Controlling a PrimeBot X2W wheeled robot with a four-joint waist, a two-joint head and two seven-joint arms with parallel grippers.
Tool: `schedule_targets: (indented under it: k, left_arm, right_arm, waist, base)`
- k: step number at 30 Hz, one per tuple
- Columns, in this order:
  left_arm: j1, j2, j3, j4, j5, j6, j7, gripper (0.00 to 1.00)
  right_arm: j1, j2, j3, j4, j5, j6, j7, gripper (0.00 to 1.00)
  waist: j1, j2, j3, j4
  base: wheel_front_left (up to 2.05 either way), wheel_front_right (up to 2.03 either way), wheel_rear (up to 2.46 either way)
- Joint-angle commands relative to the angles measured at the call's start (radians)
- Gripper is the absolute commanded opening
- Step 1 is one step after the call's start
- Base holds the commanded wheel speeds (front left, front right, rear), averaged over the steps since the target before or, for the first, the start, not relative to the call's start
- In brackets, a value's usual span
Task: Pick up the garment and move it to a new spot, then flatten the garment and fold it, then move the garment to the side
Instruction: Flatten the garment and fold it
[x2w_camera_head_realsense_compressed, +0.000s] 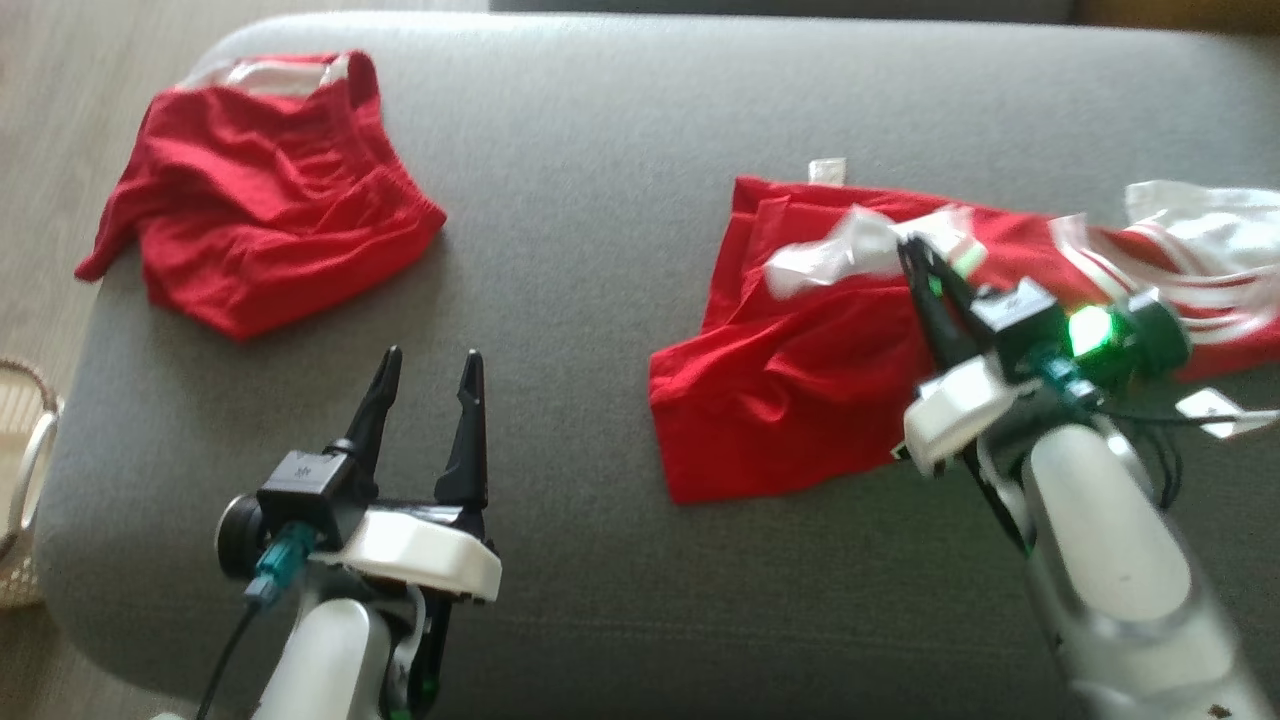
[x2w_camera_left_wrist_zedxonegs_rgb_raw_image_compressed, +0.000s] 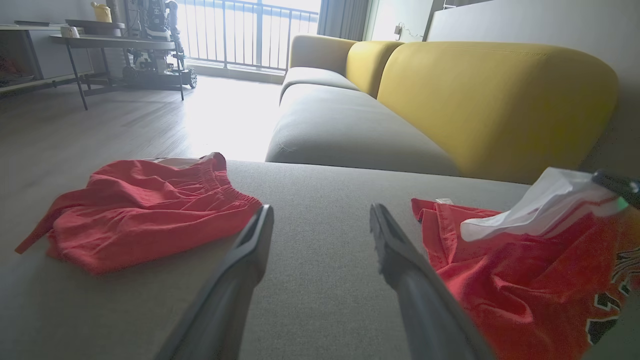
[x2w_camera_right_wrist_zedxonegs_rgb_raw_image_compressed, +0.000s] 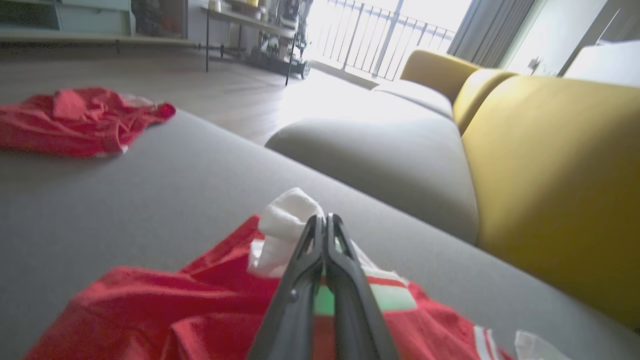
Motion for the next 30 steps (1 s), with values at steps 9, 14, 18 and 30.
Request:
schedule_targets:
  k: [9,14,18,30]
  left_arm:
    - [0.061,0.003,0.071,-0.026,0.002,-0.008,-0.009,1.00]
    - [0.089,0.003,0.077,-0.033,0.003,-0.017,-0.009,1.00]
    - [0.094,0.003,0.059,-0.039,-0.005,-0.019,-0.009,1.00]
    - [0.054,0.003,-0.010,-0.038,-0.009,-0.019,-0.009,1.00]
  right_arm:
    - [-0.110,0.018,0.058,-0.388,0.087,0.000,0.084,0.00]
    - [-0.200,-0.002,0.071,-0.552,0.133,0.000,0.194,0.00]
    - [-0.273,-0.032,0.061,-0.643,0.140,0.000,0.273,0.00]
    - [-0.462,-0.084,-0.099,-0.514,0.052,0.000,0.338,0.00]
  waist:
    - [0.0000,0.0000,-0.144,-0.080]
    - [0.0000,0.0000,-0.175,-0.089]
    - [0.0000,0.0000,-0.179,-0.065]
    - [0.0000,0.0000,-0.059,0.061]
  base:
    - [0.00,0.00,0.00]
    - [0.00,0.00,0.00]
    - [0.00,0.00,0.00]
    - [0.00,0.00,0.00]
